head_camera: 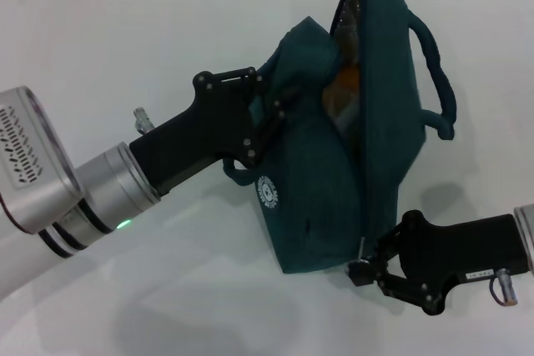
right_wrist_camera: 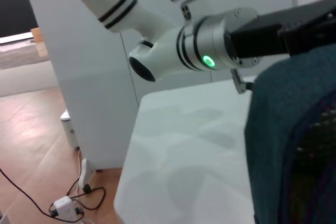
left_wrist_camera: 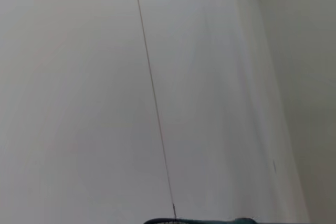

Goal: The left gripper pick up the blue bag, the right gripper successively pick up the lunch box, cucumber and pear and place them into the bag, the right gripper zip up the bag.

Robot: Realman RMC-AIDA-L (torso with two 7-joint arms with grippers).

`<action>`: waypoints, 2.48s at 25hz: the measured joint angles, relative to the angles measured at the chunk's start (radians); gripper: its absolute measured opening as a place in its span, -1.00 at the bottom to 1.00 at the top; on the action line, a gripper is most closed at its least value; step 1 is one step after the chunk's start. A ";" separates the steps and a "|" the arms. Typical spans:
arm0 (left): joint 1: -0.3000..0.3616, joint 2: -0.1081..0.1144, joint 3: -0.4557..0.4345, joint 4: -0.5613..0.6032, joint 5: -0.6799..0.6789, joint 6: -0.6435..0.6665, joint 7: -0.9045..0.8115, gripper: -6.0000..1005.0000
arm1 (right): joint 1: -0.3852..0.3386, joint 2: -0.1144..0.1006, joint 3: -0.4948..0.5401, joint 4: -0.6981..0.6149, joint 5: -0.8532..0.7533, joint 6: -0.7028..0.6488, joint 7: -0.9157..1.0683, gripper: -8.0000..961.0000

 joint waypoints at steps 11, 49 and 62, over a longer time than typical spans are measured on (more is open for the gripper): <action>0.002 0.000 0.000 0.000 0.019 0.033 -0.005 -0.25 | 0.001 -0.001 -0.003 -0.007 0.029 -0.010 -0.103 -0.95; 0.345 0.006 0.000 -0.024 -0.091 0.180 -0.065 0.75 | 0.092 0.001 -0.140 0.083 0.533 0.132 -0.412 -0.95; 0.250 0.000 0.101 -0.038 -0.026 0.036 -0.149 0.75 | 0.096 0.001 -0.218 0.083 0.622 0.139 -0.433 -0.95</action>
